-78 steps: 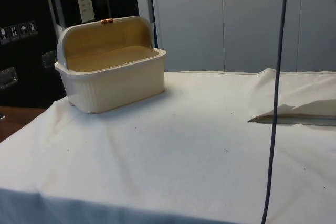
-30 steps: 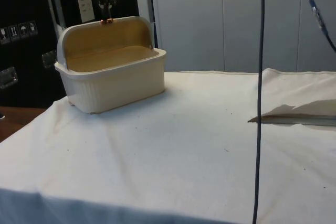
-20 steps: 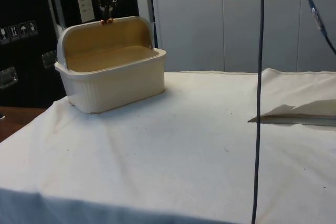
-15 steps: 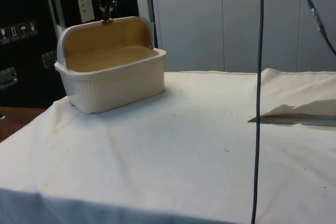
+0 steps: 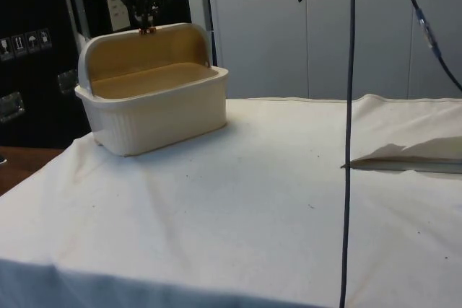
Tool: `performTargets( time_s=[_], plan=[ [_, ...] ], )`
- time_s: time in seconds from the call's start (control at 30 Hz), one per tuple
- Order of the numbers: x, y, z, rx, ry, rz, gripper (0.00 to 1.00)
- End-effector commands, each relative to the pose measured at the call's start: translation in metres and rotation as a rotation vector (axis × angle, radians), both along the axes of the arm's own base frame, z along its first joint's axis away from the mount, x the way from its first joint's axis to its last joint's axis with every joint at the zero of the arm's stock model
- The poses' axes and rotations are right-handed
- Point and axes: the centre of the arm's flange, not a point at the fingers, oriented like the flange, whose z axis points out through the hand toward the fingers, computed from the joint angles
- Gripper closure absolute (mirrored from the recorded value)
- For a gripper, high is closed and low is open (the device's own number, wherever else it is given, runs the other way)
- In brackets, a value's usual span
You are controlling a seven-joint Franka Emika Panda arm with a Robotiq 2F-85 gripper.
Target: Open the lid, then close it.
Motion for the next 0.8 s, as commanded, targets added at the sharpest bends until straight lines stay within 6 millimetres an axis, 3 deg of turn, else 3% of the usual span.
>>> performTargets(
  time_s=[0.0,0.77],
  plan=[
    [0.002,0.001,-0.003,0.015,0.01,-0.001,1.0],
    [-0.004,0.013,0.007,0.067,0.115,0.034,1.0]
  ],
)
